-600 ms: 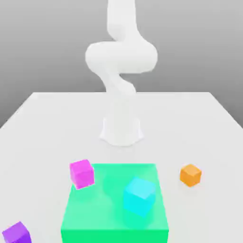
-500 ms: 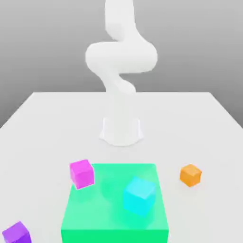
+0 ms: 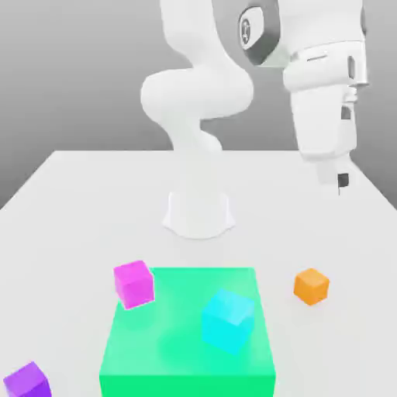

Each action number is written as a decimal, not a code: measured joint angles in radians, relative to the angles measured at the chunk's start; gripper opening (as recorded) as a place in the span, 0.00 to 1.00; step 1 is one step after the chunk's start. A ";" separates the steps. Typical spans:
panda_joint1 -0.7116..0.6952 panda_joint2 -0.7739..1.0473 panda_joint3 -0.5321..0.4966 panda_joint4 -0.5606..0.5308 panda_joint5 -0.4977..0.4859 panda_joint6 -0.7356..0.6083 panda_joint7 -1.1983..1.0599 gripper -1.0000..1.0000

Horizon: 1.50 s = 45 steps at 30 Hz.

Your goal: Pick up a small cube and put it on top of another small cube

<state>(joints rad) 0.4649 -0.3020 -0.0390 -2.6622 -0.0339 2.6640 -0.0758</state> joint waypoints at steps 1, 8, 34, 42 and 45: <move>0.020 0.024 0.000 -0.018 0.002 0.018 -0.045 0.50; 0.144 0.193 0.022 -0.140 0.022 0.141 -0.364 0.50; 0.220 0.347 0.046 -0.214 0.032 0.256 -0.574 0.00; 0.011 0.239 -0.081 0.013 0.009 -0.076 -0.323 0.00; -0.074 0.212 -0.124 0.116 0.005 -0.205 -0.217 0.00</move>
<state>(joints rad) 0.3906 -0.0905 -0.1635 -2.5465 -0.0287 2.4585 -0.2928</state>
